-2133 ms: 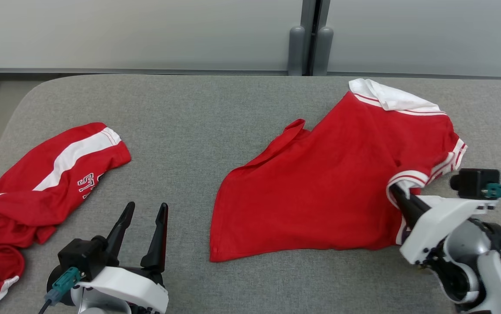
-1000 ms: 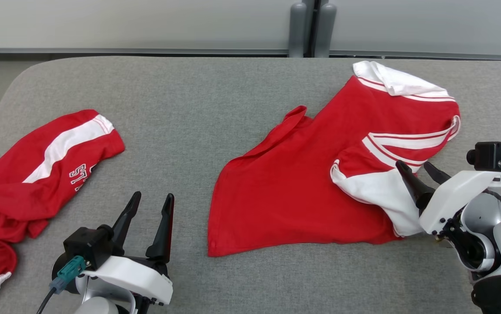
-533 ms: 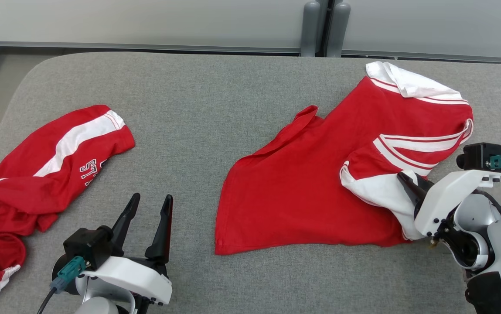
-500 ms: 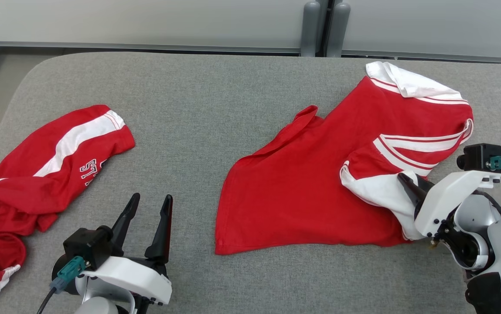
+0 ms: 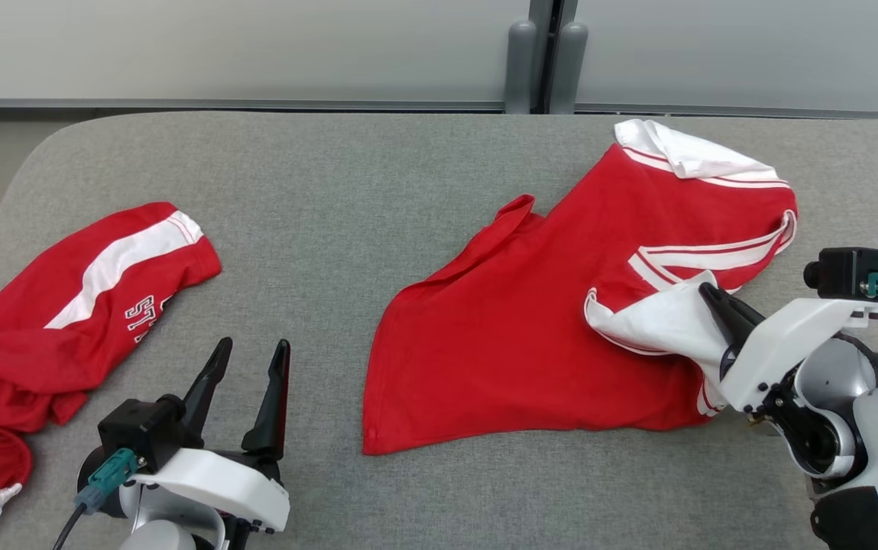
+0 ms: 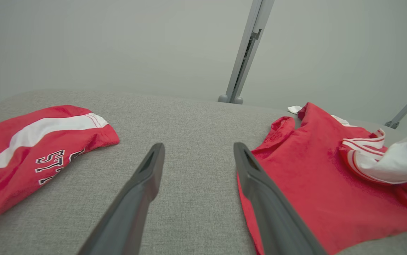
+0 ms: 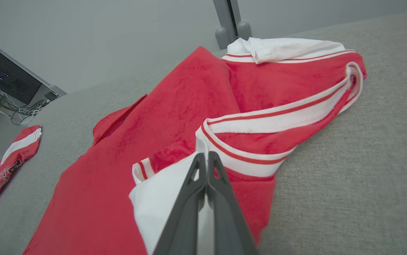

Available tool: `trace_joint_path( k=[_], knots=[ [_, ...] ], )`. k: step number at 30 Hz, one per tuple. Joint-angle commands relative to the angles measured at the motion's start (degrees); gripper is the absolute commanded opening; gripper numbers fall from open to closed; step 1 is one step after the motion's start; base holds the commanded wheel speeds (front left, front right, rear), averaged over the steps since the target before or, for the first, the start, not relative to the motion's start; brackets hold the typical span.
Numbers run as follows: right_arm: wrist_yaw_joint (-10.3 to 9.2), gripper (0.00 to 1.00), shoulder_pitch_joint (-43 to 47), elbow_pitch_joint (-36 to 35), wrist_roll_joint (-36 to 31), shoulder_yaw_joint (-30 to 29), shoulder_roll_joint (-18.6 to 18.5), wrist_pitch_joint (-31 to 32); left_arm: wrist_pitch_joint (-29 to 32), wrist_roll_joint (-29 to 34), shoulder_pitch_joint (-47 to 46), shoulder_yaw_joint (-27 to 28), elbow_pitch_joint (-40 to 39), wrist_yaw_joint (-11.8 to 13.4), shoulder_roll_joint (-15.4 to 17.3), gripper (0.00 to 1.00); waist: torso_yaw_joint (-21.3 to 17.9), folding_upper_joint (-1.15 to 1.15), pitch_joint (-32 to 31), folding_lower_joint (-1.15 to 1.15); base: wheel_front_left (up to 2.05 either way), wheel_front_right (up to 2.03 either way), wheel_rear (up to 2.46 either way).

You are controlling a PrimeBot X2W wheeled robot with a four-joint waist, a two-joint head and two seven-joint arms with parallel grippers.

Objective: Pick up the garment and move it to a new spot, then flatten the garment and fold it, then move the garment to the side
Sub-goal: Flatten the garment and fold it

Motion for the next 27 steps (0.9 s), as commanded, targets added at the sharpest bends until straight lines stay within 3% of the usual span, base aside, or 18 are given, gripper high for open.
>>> trace_joint_path(
  k=[1, 9, 15, 27],
  knots=[
    [0.11, 0.00, 1.2, -1.0, 0.5, -0.2, -0.7, -0.1, -0.1, 0.0, 0.6, 0.3, 0.0, 0.2, 0.4, 1.00, -1.0, 0.00, -0.9, 0.00, 0.00, 0.00, 0.00],
    [0.11, 0.00, 9.7, -12.1, -0.1, -5.9, -2.4, 3.2, -0.2, -0.5, 2.3, 0.7, -1.0, 1.0, 1.0, 1.00, -5.1, 0.00, -2.9, 0.00, 0.00, 0.00, 0.00],
    [0.12, 0.00, 16.6, -18.6, -1.6, -12.6, 0.5, 6.1, 0.0, -0.4, 2.7, 0.7, -1.7, 1.3, 1.3, 1.00, -7.4, 0.00, -2.6, 0.00, 0.00, 0.00, 0.00],
    [0.11, 0.00, 24.2, -16.8, -6.0, -22.7, 6.1, 5.3, 0.4, -0.4, 1.7, 0.4, -2.0, 1.4, 2.0, 1.00, -8.6, 0.00, -1.4, 0.00, 0.00, 0.00, 0.00]
  ],
)
